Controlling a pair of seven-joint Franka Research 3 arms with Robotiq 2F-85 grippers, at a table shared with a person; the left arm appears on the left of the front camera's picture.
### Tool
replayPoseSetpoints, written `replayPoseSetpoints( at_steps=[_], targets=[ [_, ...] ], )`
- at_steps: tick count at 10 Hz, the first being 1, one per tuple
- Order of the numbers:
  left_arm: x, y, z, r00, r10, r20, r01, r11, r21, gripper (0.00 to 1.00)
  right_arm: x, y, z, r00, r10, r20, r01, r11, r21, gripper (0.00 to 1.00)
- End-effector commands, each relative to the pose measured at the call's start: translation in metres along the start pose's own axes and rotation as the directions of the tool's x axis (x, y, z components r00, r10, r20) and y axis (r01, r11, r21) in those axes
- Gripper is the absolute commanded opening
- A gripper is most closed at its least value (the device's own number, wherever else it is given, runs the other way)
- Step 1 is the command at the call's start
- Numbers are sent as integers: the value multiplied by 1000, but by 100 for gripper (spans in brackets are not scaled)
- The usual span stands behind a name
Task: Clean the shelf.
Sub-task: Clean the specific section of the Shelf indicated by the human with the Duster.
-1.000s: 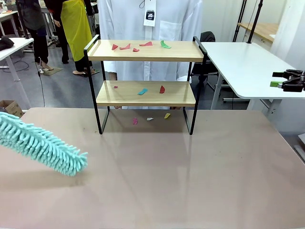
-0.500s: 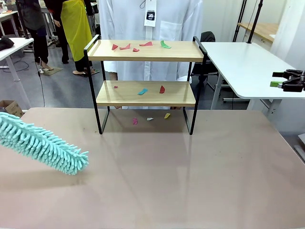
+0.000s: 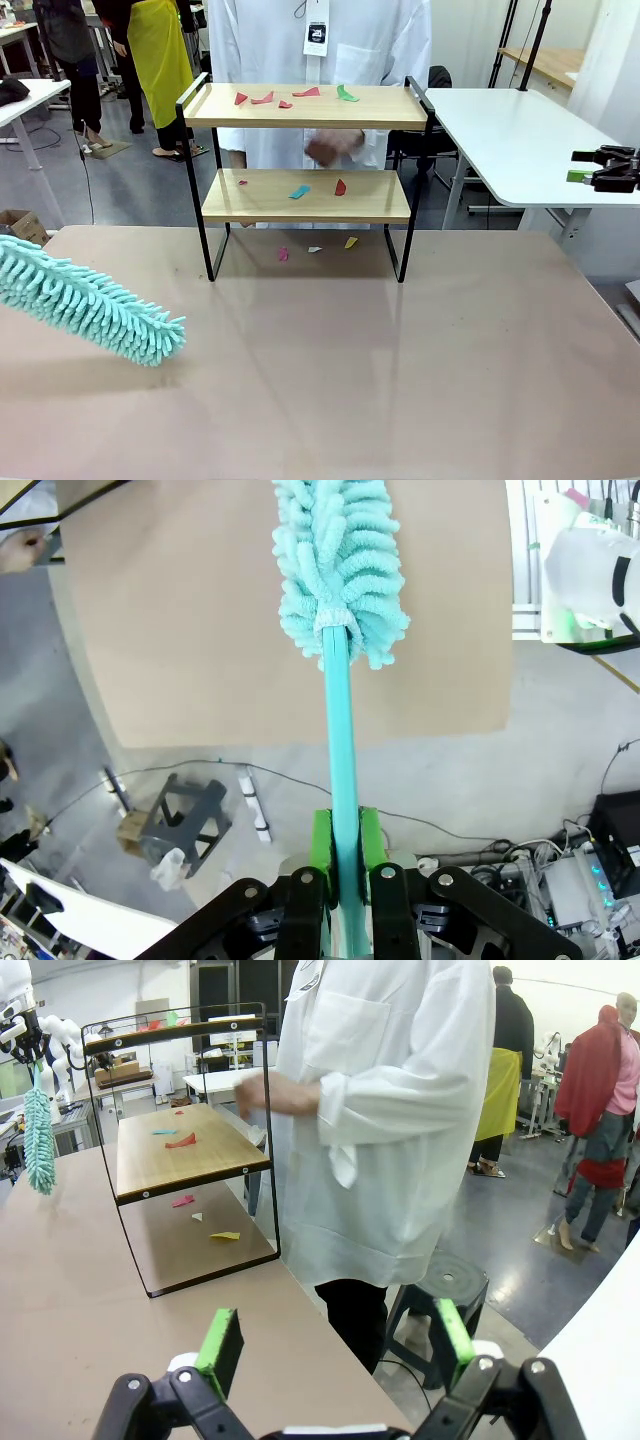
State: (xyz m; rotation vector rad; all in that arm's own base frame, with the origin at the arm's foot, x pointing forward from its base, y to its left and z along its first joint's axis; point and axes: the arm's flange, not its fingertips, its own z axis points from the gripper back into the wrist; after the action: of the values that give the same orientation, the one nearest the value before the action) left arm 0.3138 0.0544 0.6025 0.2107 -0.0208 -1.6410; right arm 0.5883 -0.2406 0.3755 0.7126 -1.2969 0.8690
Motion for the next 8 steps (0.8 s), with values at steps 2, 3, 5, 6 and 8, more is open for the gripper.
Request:
replayPoseSetpoints(
  at_steps=[2,3,5,6,8],
  targets=[
    [-2,1,0,1000,-4,-5,4,1000,7,13,4,0,-2,1000,7,-3,-7,1000,-2,100],
    [-2,1,0,1000,-4,-5,4,1000,7,13,4,0,-2,1000,7,-3,-7,1000,-2,100],
    [-2,1,0,1000,-4,-5,4,1000,7,13,4,0,-2,1000,7,-3,-7,1000,-2,100],
    [-2,1,0,1000,-4,-5,4,1000,7,13,4,0,-2,1000,7,-3,-7,1000,-2,100],
    [-2,1,0,1000,-4,-5,4,1000,7,13,4,0,-2,1000,7,-3,-7,1000,-2,100]
  ],
)
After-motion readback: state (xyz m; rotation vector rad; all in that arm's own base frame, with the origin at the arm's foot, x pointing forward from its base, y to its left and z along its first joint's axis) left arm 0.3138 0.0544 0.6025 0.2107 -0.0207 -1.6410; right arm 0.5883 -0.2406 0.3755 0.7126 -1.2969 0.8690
